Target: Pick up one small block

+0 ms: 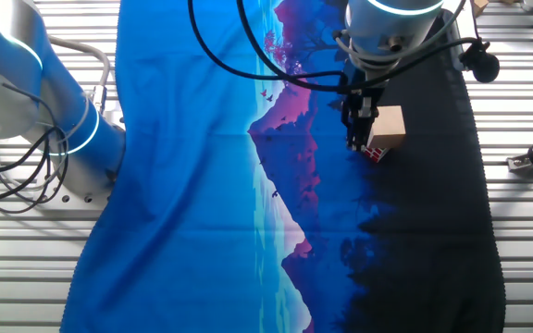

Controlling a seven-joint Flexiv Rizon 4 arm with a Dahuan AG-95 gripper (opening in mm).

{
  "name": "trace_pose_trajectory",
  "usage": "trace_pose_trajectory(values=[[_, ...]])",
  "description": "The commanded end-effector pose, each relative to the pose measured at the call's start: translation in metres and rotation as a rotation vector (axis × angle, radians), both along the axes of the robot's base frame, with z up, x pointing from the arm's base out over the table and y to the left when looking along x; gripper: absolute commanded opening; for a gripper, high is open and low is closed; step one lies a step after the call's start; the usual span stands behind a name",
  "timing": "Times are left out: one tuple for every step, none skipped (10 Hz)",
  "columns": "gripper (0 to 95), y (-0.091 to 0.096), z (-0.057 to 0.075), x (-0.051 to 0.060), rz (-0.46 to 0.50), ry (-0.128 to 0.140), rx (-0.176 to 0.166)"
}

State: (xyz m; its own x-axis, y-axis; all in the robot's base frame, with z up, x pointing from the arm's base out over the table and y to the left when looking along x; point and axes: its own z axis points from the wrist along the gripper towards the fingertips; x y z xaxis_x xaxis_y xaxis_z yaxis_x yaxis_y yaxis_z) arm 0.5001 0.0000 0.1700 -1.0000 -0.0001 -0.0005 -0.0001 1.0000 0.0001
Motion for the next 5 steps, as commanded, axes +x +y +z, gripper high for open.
trace_pose_trajectory(values=[[0.0, 0.0001, 0.0006, -0.0004, 0.025, -0.04, 0.027], [0.0, 0.0002, 0.0016, -0.0005, 0.012, -0.04, 0.093], [0.0, 0.0003, 0.0017, -0.0002, 0.007, -0.039, 0.136], [0.0, 0.0006, 0.0023, 0.0016, 0.004, -0.038, 0.125], [0.0, 0.0009, 0.003, 0.004, -0.008, -0.037, 0.112]])
